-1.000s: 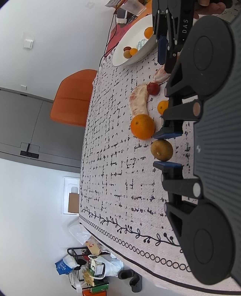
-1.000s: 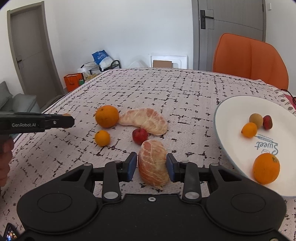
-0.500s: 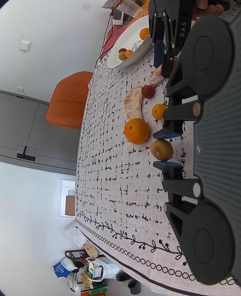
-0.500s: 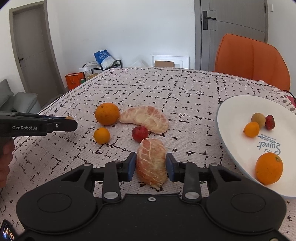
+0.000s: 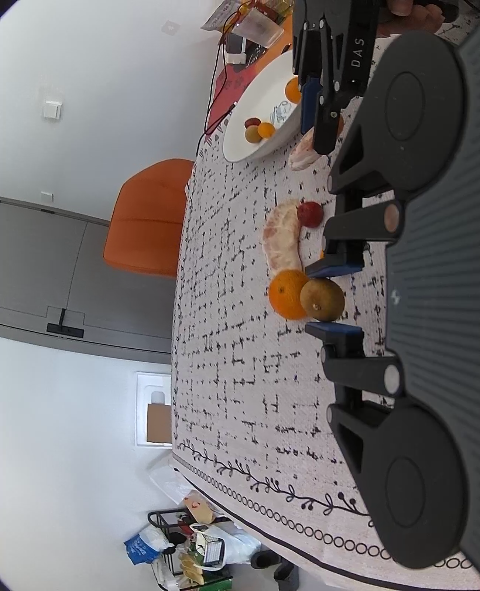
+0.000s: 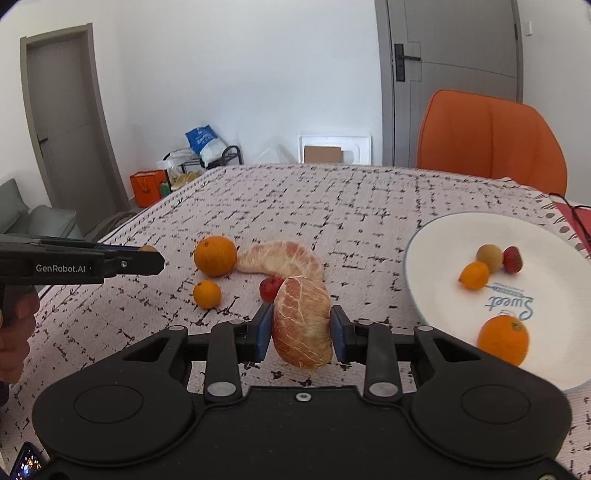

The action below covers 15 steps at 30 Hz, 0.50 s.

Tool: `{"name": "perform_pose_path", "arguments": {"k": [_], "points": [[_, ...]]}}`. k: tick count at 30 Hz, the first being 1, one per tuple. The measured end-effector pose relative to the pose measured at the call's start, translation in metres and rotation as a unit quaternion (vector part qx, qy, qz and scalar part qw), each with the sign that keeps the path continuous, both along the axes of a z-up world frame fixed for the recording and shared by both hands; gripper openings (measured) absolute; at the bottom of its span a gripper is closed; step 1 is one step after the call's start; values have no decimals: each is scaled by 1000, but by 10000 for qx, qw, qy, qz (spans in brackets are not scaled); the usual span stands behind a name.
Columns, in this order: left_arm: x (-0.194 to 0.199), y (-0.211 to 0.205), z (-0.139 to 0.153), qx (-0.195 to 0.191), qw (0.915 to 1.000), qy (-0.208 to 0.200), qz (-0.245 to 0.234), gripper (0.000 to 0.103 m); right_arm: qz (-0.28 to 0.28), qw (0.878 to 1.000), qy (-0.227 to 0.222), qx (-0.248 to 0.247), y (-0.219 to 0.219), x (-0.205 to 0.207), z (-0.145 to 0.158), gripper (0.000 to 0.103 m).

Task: Organize fruits
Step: 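Carry the brown fruit and pomelo segment in both tools over the white plate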

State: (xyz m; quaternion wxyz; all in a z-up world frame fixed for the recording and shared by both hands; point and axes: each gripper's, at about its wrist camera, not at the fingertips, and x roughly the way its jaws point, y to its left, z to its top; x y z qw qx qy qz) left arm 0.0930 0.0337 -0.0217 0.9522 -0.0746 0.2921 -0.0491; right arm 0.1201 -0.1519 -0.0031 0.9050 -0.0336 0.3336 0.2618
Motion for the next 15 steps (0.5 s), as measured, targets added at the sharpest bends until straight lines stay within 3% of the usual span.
{"name": "perform_pose_path", "arguments": {"k": [15], "points": [[2, -25, 14, 93, 9996, -168, -205, 24, -279, 9991, -287, 156, -27, -7, 18, 31]]}}
